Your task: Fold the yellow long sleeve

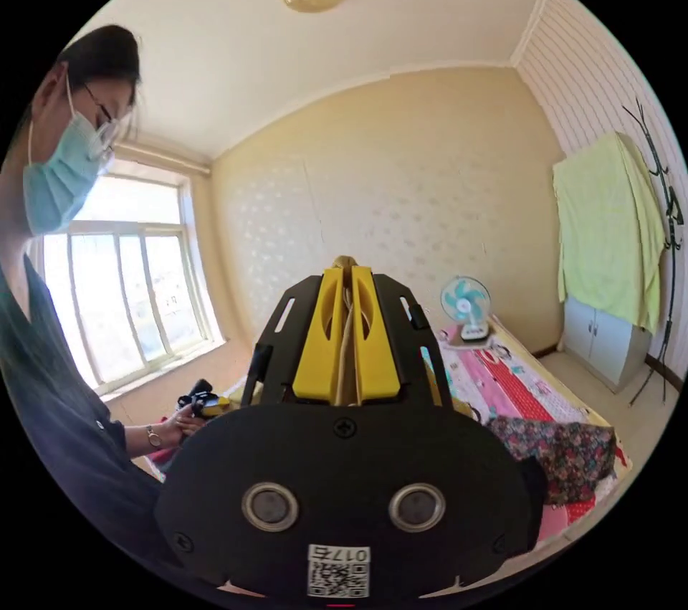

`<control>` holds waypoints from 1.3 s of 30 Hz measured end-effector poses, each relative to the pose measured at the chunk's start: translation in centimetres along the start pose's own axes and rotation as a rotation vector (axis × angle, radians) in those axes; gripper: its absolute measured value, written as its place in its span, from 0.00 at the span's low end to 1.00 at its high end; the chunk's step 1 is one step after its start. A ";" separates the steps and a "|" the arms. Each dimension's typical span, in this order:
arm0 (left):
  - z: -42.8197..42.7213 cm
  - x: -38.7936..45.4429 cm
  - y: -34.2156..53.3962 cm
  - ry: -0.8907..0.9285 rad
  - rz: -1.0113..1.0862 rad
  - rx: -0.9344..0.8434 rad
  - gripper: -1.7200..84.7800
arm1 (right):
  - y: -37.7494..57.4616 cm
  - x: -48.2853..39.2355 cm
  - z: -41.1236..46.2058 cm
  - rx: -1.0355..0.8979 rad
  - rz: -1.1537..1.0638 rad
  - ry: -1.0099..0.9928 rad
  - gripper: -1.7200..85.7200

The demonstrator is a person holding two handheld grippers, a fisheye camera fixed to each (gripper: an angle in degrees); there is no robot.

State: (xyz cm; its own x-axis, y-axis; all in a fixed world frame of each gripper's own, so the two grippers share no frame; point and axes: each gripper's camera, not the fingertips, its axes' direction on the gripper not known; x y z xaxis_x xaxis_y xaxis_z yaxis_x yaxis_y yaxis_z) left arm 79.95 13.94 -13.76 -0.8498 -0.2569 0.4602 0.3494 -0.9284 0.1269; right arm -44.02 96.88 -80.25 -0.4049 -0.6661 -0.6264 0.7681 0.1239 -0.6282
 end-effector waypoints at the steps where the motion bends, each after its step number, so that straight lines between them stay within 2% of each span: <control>1: -0.2 2.1 -0.5 -0.008 0.057 0.007 0.04 | -1.0 -2.0 -1.7 0.068 -0.014 -0.076 0.05; 4: 0.0 6.8 -0.6 -0.080 0.188 0.008 0.15 | -3.7 -7.1 -4.1 0.182 -0.062 -0.237 0.05; 7: 2.0 9.3 0.6 -0.216 0.217 -0.049 0.23 | -6.2 -13.0 -4.8 0.245 -0.138 -0.354 0.05; 10: 6.1 11.2 2.5 -0.286 0.273 -0.158 0.25 | -7.7 -19.1 -4.7 0.283 -0.140 -0.371 0.05; 13: 8.2 13.7 3.2 -0.391 0.356 -0.140 0.26 | -8.7 -24.2 -5.8 0.325 -0.160 -0.440 0.05; 20: 8.1 18.8 0.9 -0.281 0.478 -0.087 0.26 | -10.0 -32.4 -9.3 0.391 -0.189 -0.575 0.05; 21: 7.8 19.8 0.6 -0.229 0.491 -0.075 0.25 | -9.8 -32.7 -9.6 0.405 -0.183 -0.564 0.05; 22: 7.4 21.0 0.7 -0.161 0.522 -0.072 0.16 | -9.4 -33.4 -10.3 0.432 -0.166 -0.502 0.05; 24: 6.3 23.3 1.5 -0.122 0.567 -0.043 0.09 | -8.5 -34.6 -11.1 0.470 -0.160 -0.335 0.05; 26: 4.1 25.4 2.7 -0.220 0.553 0.047 0.06 | -6.9 -36.1 -11.4 0.510 -0.209 -0.126 0.05; 27: 2.0 26.8 3.8 -0.274 0.548 0.126 0.06 | -6.5 -36.4 -11.3 0.510 -0.225 -0.089 0.05; 31: -5.9 30.1 7.1 -0.381 0.481 0.380 0.06 | -4.0 -37.4 -9.4 0.353 -0.251 0.089 0.05; 35: -10.2 32.2 8.1 -0.510 0.420 0.524 0.06 | -2.0 -36.0 -4.9 0.081 -0.206 0.044 0.05; 39: -13.1 35.0 8.3 -0.586 0.416 0.595 0.06 | -0.5 -35.2 -1.9 -0.054 -0.199 -0.016 0.05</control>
State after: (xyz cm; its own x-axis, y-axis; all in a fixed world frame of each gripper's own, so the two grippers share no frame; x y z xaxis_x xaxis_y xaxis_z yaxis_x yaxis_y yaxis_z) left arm 47.98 -6.22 -8.12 -0.3326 -0.2107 0.9192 0.8636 -0.4598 0.2071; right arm -31.05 121.65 -58.75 -0.5379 -0.6929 -0.4802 0.6456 0.0277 -0.7632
